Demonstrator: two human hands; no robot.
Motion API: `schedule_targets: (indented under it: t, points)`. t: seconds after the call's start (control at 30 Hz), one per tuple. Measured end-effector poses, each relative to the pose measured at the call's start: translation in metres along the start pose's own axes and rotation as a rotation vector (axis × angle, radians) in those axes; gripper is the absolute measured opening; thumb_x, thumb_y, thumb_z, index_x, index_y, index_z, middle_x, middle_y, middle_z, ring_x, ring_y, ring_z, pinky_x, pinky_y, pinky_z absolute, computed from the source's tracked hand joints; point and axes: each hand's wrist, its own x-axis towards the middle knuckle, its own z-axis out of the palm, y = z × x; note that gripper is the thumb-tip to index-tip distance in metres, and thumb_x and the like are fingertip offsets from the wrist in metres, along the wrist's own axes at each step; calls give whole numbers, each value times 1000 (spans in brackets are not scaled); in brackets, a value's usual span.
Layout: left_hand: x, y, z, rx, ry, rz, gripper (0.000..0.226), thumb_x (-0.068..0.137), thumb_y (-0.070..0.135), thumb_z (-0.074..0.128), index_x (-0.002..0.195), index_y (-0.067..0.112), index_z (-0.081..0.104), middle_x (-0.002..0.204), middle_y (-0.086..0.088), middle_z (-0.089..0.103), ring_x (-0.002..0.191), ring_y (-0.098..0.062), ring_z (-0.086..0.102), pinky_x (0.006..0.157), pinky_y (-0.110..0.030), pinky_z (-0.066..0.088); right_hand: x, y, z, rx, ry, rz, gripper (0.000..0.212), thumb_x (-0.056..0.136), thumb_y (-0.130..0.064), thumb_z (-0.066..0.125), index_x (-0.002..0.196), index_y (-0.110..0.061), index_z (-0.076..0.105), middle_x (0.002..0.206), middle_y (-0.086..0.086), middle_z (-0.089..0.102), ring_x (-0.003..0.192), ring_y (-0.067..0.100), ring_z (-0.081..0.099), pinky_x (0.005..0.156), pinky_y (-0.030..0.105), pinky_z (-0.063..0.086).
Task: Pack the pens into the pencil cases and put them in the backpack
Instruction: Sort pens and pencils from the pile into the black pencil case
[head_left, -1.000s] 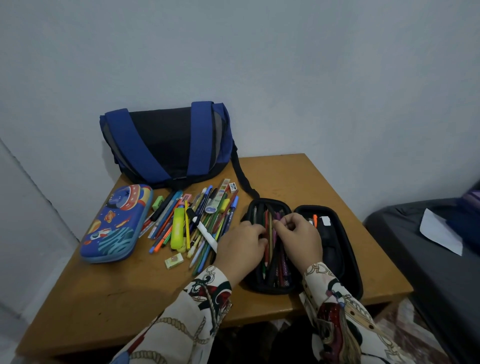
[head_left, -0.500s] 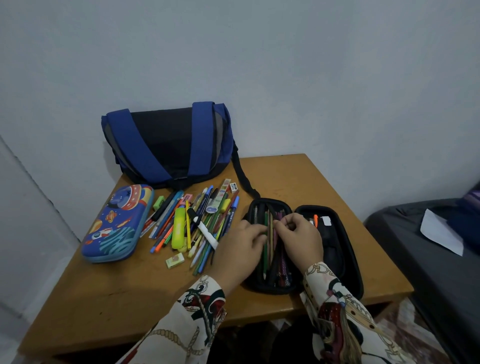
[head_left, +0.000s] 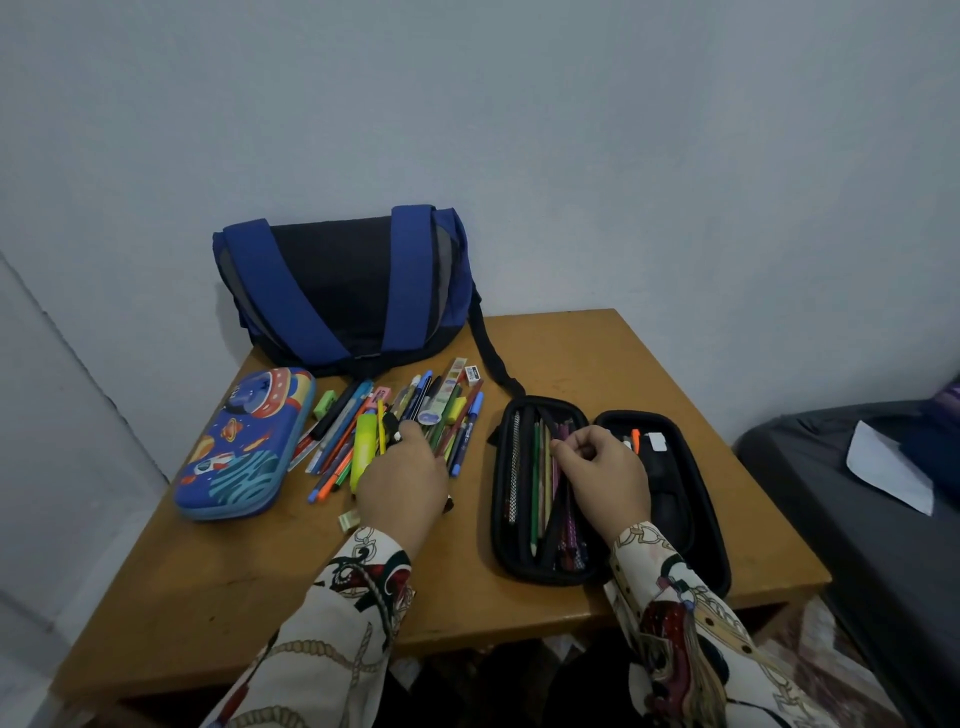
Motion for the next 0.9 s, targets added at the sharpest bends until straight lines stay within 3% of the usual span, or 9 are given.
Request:
schedule_targets:
  t: [0.13,0.27,0.5,0.6,0.67,0.77,0.9]
  points:
    - [1,-3,0,-124,-16,-42,24,95,21,49,114,9,38,69,-2,55,56,-20,53,42,-27,31,0,0,0,2,-8,-1,24,90,-38,63,72,-24,59,63,-6,56,62,11,54,60,25,37]
    - [-3,-8,-7,-209,-3,-43,23,94,22,52,109,11,39,75,-2,58,59,-19,56,43,-26,33,0,-1,0,2,-8,4,24,90,-38,63,71,-24,59,63,-6,56,63,12,55,59,25,37]
    - [-16,-16,-20,-424,102,-32,18,92,21,54,101,16,40,64,-2,53,50,-15,48,42,-25,29,4,-3,-1,-22,-64,-2,28,90,-41,64,72,-20,61,58,-7,55,58,11,53,68,31,43]
    - [-13,-17,-20,-605,93,-32,19,89,23,55,102,19,40,62,-1,50,50,-16,44,46,-26,29,3,-5,-12,10,-145,-9,32,93,-42,62,74,-17,64,66,5,63,63,24,60,67,37,48]
    - [-12,-14,-19,-766,69,-28,26,90,21,56,111,20,41,61,0,48,48,-13,42,45,-27,31,2,-4,-26,25,-147,-10,28,95,-41,58,77,-21,67,77,10,69,72,31,65,64,37,51]
    - [-11,-5,-19,-963,1,-26,49,91,13,60,132,20,34,65,-3,56,48,-8,49,45,-22,40,2,7,-51,13,6,-21,21,96,-31,57,80,-24,69,76,1,69,72,24,66,68,39,53]
    - [-5,15,-16,-1166,-152,-50,77,90,0,58,147,27,14,74,-8,62,53,-14,58,45,-22,46,10,36,-83,38,126,147,16,91,-12,55,93,-20,69,82,-4,63,85,25,63,79,41,54]
